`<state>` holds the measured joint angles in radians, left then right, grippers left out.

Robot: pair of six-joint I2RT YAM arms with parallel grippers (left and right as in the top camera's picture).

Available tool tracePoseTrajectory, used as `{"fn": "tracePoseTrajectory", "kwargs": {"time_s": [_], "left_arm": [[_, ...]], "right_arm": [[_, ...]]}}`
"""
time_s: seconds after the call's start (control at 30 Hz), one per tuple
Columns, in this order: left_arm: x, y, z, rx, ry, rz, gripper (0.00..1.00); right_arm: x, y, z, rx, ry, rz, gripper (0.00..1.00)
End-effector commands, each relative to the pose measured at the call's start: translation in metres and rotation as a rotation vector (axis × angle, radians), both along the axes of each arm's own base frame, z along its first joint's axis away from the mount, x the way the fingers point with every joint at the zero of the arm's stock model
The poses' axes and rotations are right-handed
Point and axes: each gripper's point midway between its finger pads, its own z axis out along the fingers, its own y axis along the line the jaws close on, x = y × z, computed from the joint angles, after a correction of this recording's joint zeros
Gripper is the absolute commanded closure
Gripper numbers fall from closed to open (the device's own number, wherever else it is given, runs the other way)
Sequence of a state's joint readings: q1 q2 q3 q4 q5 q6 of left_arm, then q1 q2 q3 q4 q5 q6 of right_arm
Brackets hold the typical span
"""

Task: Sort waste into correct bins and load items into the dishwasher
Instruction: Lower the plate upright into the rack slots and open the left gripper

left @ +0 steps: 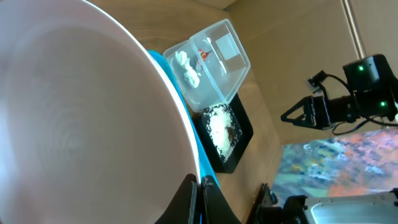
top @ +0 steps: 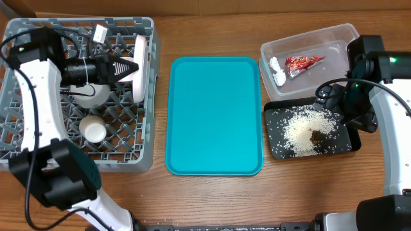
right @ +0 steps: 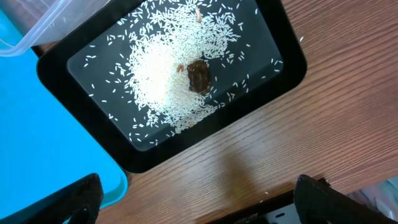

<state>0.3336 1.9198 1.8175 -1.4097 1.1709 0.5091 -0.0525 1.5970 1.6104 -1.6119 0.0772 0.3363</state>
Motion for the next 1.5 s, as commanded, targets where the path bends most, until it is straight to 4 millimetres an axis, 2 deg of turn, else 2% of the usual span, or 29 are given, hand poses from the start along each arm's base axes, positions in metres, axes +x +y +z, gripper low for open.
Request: {"fn": "tracePoseTrajectory", "kwargs": {"time_s": [0.0, 0.07, 0.1, 0.13, 0.17, 0.27, 0.33, 0.53, 0.63, 0.73, 0.83, 1.03, 1.13, 1.23, 1.37, 1.47], "left_arm": [[0.004, -0.001, -0.014, -0.023, 0.014, -0.016, 0.93], [0.005, 0.004, -0.025, 0.02, 0.039, -0.01, 0.71], [0.005, 0.007, -0.03, 0.044, 0.051, -0.007, 0.5], [0.004, 0.01, -0.033, 0.06, 0.064, -0.001, 0.23], [0.004, 0.013, -0.036, 0.074, 0.085, 0.011, 0.0], [0.003, 0.023, -0.039, 0.112, 0.14, 0.057, 0.0], [0.004, 0.028, -0.033, 0.105, 0.162, 0.086, 0.0], [-0.002, 0.022, 0.017, 0.144, 0.054, 0.086, 0.0], [-0.012, 0.009, 0.052, 0.177, -0.04, 0.068, 0.0], [-0.023, -0.008, 0.07, 0.263, -0.087, 0.06, 0.0], [-0.033, -0.021, 0.065, 0.428, -0.048, 0.082, 0.0], [-0.043, -0.045, 0.032, 0.736, 0.112, 0.165, 0.0], [-0.049, -0.053, 0.017, 0.861, 0.187, 0.209, 0.0], [-0.054, -0.062, 0.007, 0.918, 0.246, 0.255, 0.0], [-0.057, -0.069, 0.004, 0.915, 0.286, 0.289, 0.0], [-0.064, -0.066, 0.002, 0.921, 0.329, 0.307, 0.0]], "right_arm": [[0.004, -0.002, 0.01, -0.002, -0.043, -0.01, 0.0], [0.003, -0.002, 0.01, -0.002, -0.041, -0.01, 0.0], [0.003, -0.001, 0.01, -0.002, -0.041, -0.01, 0.0], [0.003, -0.001, 0.01, -0.002, -0.04, -0.01, 0.0], [0.003, -0.001, 0.01, -0.002, -0.04, -0.009, 0.0], [0.003, -0.002, 0.01, -0.002, -0.041, -0.01, 0.0], [0.003, -0.002, 0.01, -0.002, -0.041, -0.01, 0.0], [0.003, -0.002, 0.01, -0.002, -0.041, -0.01, 0.0], [0.003, -0.002, 0.01, -0.002, -0.041, -0.01, 0.0], [0.004, -0.002, 0.01, -0.002, -0.043, -0.01, 0.0], [0.004, -0.002, 0.01, -0.002, -0.046, -0.01, 0.0], [0.007, 0.001, 0.01, 0.015, -0.058, -0.009, 0.0], [0.013, 0.015, 0.011, 0.09, -0.082, 0.05, 0.0], [0.026, 0.035, 0.014, 0.19, -0.144, 0.154, 0.0], [0.048, 0.044, 0.02, 0.213, -0.241, 0.209, 0.0], [0.052, 0.049, 0.021, 0.225, -0.257, 0.245, 0.0]]}}
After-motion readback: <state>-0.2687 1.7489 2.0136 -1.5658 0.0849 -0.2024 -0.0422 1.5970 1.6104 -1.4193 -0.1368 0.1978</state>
